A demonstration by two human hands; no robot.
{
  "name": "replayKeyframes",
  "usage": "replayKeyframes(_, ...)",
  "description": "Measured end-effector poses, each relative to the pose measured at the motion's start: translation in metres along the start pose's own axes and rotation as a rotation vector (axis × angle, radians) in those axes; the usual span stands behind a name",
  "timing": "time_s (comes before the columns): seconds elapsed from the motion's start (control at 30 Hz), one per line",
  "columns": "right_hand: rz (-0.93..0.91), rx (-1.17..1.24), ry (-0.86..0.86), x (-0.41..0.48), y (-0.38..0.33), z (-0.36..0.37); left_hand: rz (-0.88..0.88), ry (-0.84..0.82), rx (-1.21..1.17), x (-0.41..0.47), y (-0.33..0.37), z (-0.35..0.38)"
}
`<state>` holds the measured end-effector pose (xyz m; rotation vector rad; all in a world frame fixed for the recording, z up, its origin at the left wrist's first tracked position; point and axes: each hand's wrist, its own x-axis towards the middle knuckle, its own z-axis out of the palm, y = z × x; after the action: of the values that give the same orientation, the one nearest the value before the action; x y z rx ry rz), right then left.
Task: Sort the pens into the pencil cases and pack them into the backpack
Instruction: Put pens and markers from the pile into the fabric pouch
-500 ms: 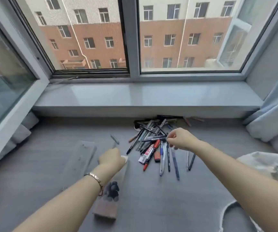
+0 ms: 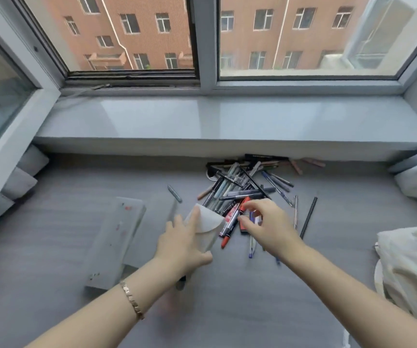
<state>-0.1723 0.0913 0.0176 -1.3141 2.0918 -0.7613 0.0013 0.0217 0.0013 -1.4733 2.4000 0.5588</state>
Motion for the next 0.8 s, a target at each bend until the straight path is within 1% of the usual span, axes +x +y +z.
replayKeyframes(0.07,-0.049,-0.059,-0.103,-0.004,-0.012,0.009,0.142,0.06,-0.004,-0.005,0.011,-0.01)
replayKeyframes(0.13,-0.04,-0.138,-0.187,-0.005,-0.013,0.018,0.234,0.084,0.038,-0.007,0.019,-0.015)
replayKeyframes(0.2,-0.011,-0.2,-0.201,-0.007,-0.006,0.024,0.274,0.089,0.114,-0.005,0.024,-0.017)
replayKeyframes(0.3,-0.015,-0.34,-0.219,-0.016,0.004,0.031,0.31,0.012,0.211,0.0,0.03,-0.016)
replayKeyframes(0.4,0.014,-0.297,-0.302,-0.024,0.01,0.032,0.354,-0.01,0.288,0.006,0.037,-0.013)
replayKeyframes(0.5,0.005,-0.279,-0.216,-0.028,0.019,0.028,0.41,0.003,0.351,0.009,0.042,-0.011)
replayKeyframes(0.63,-0.06,-0.354,-0.177,-0.036,0.029,0.026,0.447,0.007,0.299,0.006,0.042,-0.009)
replayKeyframes(0.77,-0.214,-0.367,0.031,-0.034,0.052,0.027,0.47,-0.01,0.265,0.007,0.036,-0.011)
replayKeyframes(0.8,-0.175,-0.287,0.047,-0.032,0.056,0.024,0.47,-0.002,0.25,0.007,0.033,-0.011)
